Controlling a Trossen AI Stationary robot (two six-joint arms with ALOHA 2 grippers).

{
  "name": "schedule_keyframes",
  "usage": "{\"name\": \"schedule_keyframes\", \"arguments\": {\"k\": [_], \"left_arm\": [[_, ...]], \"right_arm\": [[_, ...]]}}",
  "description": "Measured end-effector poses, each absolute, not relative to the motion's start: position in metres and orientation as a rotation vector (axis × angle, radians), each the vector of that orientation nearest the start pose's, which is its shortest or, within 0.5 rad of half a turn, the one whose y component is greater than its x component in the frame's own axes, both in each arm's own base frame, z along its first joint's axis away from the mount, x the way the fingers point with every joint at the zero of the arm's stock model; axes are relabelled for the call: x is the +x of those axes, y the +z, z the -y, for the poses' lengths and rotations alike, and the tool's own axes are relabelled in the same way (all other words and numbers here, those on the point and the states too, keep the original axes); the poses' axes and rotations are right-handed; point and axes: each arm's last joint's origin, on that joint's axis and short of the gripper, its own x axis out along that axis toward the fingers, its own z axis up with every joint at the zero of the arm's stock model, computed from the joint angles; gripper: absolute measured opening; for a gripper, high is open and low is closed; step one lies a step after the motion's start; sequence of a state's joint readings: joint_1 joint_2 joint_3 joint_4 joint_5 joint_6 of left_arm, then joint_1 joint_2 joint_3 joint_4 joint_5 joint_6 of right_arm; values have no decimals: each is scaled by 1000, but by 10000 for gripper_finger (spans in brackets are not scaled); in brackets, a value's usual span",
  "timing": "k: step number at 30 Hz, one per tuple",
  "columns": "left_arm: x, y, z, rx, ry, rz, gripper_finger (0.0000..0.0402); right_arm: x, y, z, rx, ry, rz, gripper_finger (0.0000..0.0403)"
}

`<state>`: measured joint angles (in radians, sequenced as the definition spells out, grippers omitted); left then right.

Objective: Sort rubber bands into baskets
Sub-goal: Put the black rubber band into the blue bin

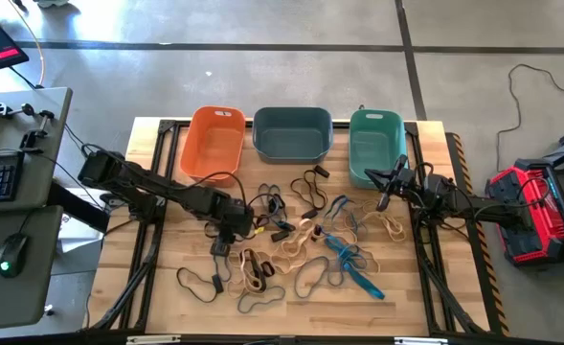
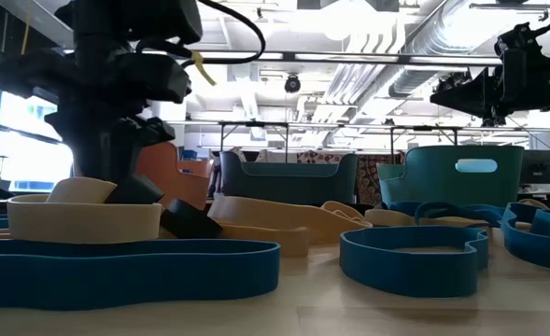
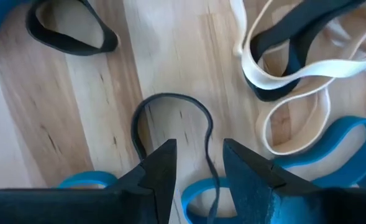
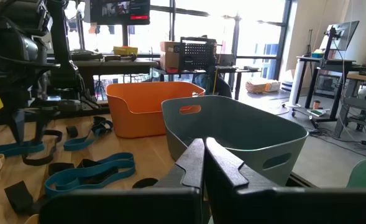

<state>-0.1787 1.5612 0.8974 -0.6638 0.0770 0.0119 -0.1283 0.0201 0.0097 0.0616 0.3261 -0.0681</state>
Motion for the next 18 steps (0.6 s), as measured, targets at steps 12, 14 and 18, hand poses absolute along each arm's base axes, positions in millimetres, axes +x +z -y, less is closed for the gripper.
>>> {"name": "schedule_keyframes", "arguments": {"k": [12,14,18], "left_arm": [[271,143,55,128,-263,-1421,115],[272,137,57,139,-262,-1442,109],[273,134,60,147,-278,-1454,77]], "right_arm": [[95,171,22,-61,-456,36,0],[95,171,22,-62,-456,36,0],[95,171,22,-62,-456,36,0]]}}
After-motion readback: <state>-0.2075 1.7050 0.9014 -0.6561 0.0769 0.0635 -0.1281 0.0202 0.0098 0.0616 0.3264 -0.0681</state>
